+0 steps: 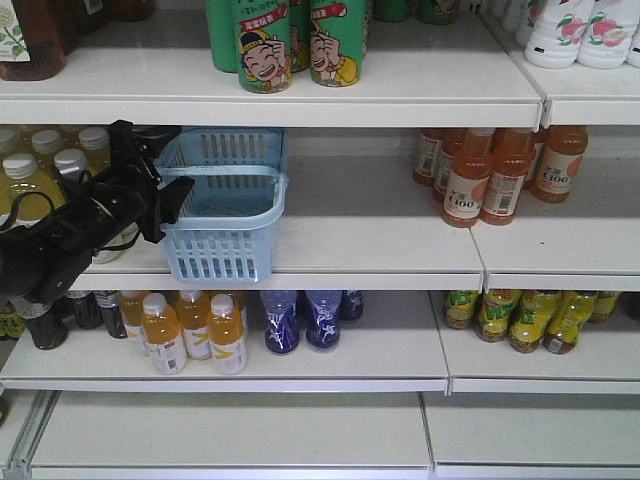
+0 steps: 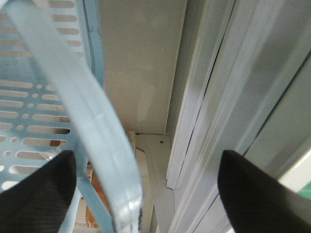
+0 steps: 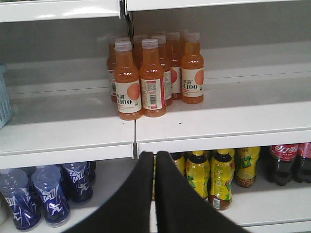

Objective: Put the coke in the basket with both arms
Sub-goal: 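Close the left gripper on the basket handle, then lift the basket off the shelf with the left gripper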

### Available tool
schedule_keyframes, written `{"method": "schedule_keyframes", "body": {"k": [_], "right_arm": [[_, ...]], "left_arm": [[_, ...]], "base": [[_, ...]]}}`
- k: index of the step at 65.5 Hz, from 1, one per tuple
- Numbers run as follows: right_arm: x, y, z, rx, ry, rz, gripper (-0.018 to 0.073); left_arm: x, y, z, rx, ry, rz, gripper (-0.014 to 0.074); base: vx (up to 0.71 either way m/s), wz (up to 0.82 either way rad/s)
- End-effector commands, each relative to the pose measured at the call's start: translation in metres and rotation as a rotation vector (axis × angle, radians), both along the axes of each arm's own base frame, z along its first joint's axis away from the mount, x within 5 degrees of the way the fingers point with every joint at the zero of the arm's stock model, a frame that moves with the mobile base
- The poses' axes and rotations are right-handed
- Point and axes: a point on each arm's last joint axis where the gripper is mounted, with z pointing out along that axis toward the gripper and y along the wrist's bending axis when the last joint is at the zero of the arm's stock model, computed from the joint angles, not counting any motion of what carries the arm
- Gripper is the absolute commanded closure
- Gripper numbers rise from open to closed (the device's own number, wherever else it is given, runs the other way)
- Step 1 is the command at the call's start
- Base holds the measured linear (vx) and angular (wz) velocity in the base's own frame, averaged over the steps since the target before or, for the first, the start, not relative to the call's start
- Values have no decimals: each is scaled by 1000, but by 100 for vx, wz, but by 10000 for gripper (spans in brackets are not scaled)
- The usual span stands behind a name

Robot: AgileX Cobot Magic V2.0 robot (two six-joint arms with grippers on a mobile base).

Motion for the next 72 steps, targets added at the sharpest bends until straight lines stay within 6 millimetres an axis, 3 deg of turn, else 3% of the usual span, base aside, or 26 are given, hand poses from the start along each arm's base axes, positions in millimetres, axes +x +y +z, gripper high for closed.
{"method": "schedule_keyframes", "body": {"k": [1, 21, 34, 50, 57, 72], "right_arm": [[0, 1, 5, -25, -76, 9, 565], [0, 1, 5, -25, -74, 8, 565], [0, 1, 5, -25, -74, 8, 565], [0, 1, 5, -25, -74, 8, 565], [0, 1, 5, -25, -74, 8, 565], [0, 1, 5, -25, -74, 8, 565]], "left_arm": [[2, -1, 31, -59, -110, 2, 104], [2, -3, 27, -55, -129, -22, 607], [-11, -20, 38, -27, -293, -242, 605], [-42, -45, 43, 15, -330, -664, 605], [-64, -58, 55, 100, -366, -826, 605], [-136, -82, 83, 191, -400, -1015, 605]], "base": [[0, 0], [0, 0], [0, 0], [0, 0], [0, 0], [0, 0]]}}
